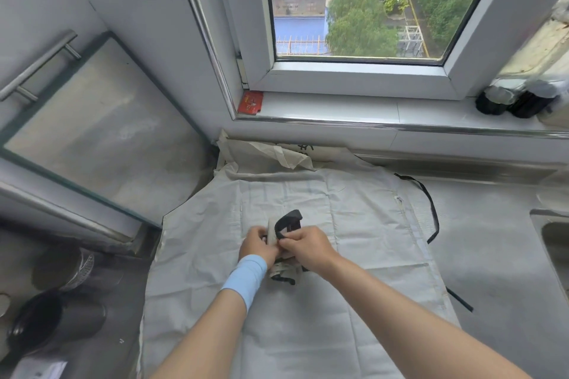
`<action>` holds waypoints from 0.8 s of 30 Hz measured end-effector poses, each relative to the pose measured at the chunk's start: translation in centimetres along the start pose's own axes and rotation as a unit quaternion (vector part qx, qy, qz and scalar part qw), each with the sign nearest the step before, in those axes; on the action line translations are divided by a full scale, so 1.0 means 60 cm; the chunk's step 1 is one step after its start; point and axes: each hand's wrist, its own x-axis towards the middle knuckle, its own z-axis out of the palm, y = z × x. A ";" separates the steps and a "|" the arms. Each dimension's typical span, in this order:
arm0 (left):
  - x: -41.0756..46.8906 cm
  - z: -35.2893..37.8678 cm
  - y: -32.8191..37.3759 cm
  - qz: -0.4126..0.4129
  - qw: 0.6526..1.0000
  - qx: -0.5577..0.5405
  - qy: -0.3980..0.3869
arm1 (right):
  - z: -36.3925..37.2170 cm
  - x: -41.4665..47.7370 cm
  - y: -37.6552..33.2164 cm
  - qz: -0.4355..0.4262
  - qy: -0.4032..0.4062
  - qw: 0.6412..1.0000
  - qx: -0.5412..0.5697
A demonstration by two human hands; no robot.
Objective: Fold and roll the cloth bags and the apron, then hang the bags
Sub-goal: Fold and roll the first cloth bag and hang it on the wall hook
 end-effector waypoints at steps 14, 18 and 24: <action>-0.002 -0.066 -0.039 -0.146 0.911 -0.338 -0.186 | 0.029 0.036 0.010 -0.133 0.037 0.939 -0.314; -0.005 -0.040 -0.069 -0.010 0.961 -0.264 -0.083 | 0.035 0.044 0.010 -0.155 0.029 0.926 -0.344; -0.003 -0.032 -0.069 0.176 0.983 -0.053 0.018 | 0.039 0.046 0.004 -0.119 0.043 0.933 -0.338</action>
